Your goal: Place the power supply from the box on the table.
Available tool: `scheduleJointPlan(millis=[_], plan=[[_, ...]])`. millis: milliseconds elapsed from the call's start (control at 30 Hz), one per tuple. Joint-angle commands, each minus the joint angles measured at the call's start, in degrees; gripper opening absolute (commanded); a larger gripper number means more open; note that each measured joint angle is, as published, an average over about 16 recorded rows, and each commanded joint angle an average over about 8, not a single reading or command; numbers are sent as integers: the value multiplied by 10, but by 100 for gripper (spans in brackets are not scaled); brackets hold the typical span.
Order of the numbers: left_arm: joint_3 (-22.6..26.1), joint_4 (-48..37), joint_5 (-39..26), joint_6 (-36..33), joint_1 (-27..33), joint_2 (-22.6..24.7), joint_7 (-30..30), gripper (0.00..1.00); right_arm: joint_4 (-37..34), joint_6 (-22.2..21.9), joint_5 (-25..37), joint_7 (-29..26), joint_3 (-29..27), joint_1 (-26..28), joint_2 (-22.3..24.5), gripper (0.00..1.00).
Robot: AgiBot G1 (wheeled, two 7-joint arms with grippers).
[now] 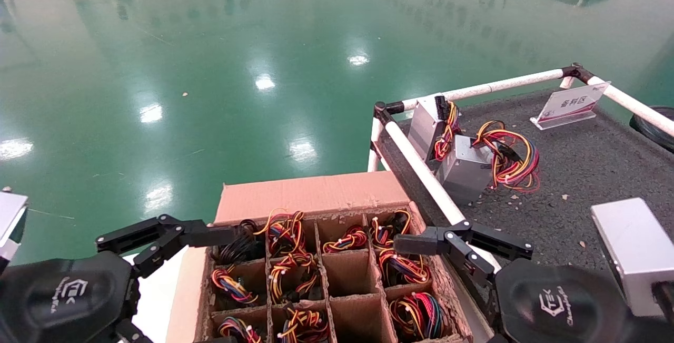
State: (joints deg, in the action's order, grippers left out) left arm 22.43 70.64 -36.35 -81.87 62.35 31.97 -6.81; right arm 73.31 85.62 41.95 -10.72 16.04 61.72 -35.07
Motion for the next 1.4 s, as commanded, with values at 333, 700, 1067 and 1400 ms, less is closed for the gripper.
scheduleJointPlan(millis=[333,700,1067,1400], plan=[[0,0,0,0,0,0,0,17,0,0,0,0,0,0,0,100],[0,0,0,0,0,0,0,0,0,0,0,0,0,0,0,100],[0,0,0,0,0,0,0,0,0,0,0,0,0,0,0,100],[0,0,0,0,0,0,0,0,0,0,0,0,0,0,0,100]])
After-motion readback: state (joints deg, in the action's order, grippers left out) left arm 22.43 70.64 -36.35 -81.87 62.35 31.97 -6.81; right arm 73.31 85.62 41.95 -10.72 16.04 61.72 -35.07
